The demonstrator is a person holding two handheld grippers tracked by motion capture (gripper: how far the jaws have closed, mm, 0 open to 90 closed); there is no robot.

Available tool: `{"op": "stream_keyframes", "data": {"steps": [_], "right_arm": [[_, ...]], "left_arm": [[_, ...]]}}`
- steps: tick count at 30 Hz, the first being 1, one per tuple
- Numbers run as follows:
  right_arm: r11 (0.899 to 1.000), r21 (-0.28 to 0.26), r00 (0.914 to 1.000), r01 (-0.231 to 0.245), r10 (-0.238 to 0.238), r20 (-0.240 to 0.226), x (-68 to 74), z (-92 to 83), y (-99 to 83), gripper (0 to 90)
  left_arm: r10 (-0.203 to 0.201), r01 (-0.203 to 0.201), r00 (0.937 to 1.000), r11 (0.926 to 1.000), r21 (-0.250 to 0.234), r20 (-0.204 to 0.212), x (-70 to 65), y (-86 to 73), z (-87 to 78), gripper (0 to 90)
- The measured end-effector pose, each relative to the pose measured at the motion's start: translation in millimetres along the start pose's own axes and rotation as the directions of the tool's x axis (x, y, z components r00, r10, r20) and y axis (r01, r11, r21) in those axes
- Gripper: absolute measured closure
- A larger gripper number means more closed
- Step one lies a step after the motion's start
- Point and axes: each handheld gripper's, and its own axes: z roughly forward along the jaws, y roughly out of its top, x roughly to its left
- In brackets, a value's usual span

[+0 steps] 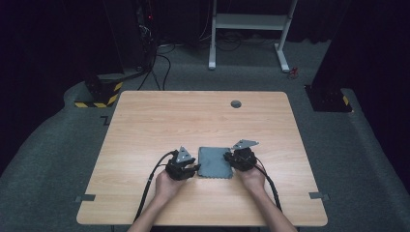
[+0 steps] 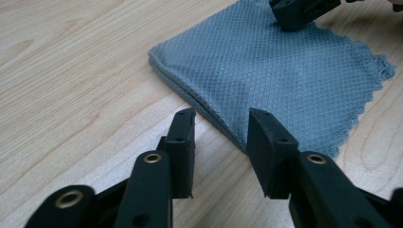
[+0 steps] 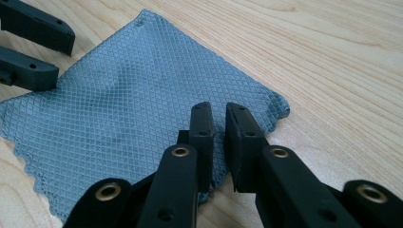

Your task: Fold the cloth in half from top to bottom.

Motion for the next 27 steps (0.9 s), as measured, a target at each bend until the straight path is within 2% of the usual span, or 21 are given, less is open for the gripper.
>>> {"op": "stream_keyframes", "data": {"steps": [3,5,7,11,14,17,20,23,27], "right_arm": [[1.000,0.000,1.0000,-0.009,0.009,-0.003,1.4,-0.2,0.1,76.8],[1.000,0.003,1.0000,-0.009,0.009,-0.002,1.7,-1.3,0.6,73.5],[1.000,-0.013,0.9998,-0.015,0.015,-0.008,0.1,-4.6,0.7,71.7],[0.999,-0.046,0.9995,-0.030,0.030,-0.011,-3.7,-15.6,-0.6,69.6],[0.997,-0.064,0.9988,-0.049,0.048,-0.012,-6.0,-20.8,-3.2,67.6],[0.995,-0.075,0.9982,-0.059,0.058,-0.016,-8.3,-24.9,-3.2,65.6],[0.993,-0.093,0.9971,-0.075,0.074,-0.020,-10.0,-29.3,-2.9,64.0],[0.990,-0.116,0.9968,-0.078,0.076,-0.024,-11.5,-34.1,-3.7,62.2],[0.987,-0.133,0.9962,-0.086,0.084,-0.024,-12.0,-41.4,-6.0,60.9]], "left_arm": [[-0.023,0.023,0.9997,0.9997,-0.012,-0.001,1.8,-0.3,-1.3,57.7],[-0.022,0.022,0.9997,0.9996,-0.015,0.005,1.5,0.1,-3.4,56.8],[-0.013,0.013,0.9999,0.9996,-0.025,0.005,2.7,0.3,-8.6,56.1],[-0.051,0.051,0.9987,0.9963,-0.070,-0.003,8.3,-1.0,-19.5,54.7],[-0.062,0.062,0.9981,0.9948,-0.082,-0.004,10.3,-0.6,-23.9,53.8],[-0.051,0.049,0.9985,0.9942,-0.096,-0.019,11.9,0.3,-28.9,53.4],[-0.059,0.056,0.9979,0.9922,-0.111,-0.026,14.4,0.7,-33.8,52.6],[-0.084,0.081,0.9961,0.9889,-0.125,-0.025,16.8,-0.6,-38.3,51.5],[-0.090,0.085,0.9955,0.9866,-0.139,-0.029,19.0,-2.0,-45.4,49.5]]}}
